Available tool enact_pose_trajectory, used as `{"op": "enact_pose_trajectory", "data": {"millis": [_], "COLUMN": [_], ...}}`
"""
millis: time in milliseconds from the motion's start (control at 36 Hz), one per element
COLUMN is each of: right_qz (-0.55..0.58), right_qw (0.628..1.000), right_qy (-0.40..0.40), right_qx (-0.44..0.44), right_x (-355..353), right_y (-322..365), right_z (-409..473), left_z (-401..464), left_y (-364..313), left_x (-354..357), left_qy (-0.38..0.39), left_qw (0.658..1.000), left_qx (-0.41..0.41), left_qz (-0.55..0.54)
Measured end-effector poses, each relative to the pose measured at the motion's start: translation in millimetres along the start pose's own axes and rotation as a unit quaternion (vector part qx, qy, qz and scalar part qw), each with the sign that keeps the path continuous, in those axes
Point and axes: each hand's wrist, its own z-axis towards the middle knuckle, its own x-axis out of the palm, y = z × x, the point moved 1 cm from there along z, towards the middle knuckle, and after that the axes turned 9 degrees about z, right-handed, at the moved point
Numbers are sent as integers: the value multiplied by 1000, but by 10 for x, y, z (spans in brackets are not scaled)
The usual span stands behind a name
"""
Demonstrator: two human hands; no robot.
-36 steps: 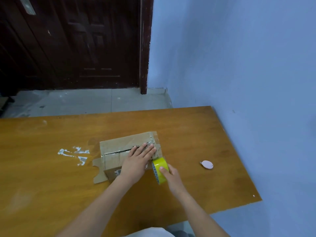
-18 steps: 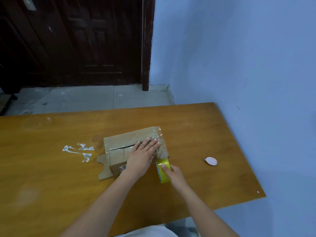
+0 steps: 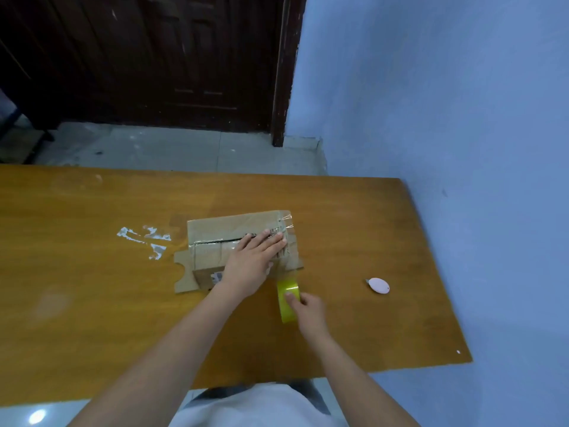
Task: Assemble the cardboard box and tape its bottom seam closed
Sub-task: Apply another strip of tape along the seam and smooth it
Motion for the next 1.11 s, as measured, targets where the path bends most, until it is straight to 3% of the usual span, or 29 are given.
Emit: {"op": "enact_pose_trajectory", "data": {"millis": [83,250,417,750,944,1111], "right_qz": [-29,-120,-80,-56,-3,-24], "right_qw": [999,993,996,990,983,971], "right_qy": [-21,3,49,104,160,218], "right_qx": [28,6,8,77,89,99], "right_x": [-8,-46,-100,-178,-293,-397], "right_y": [-121,-128,-155,-151,-117,-83], "right_z": [27,67,14,111,34,24], "left_z": [-6,-1,-56,-201,-170,-143], "left_y": [-34,-120,-338,-535,-628,-633], "left_x": [-13,-63,-107,13,73,73], "left_qy": [2,15,-16,103,113,121], "left_qw": [1000,999,997,980,971,969], "left_qx": [-9,-17,-17,-59,-110,-117], "left_qz": [6,42,78,161,178,179]}}
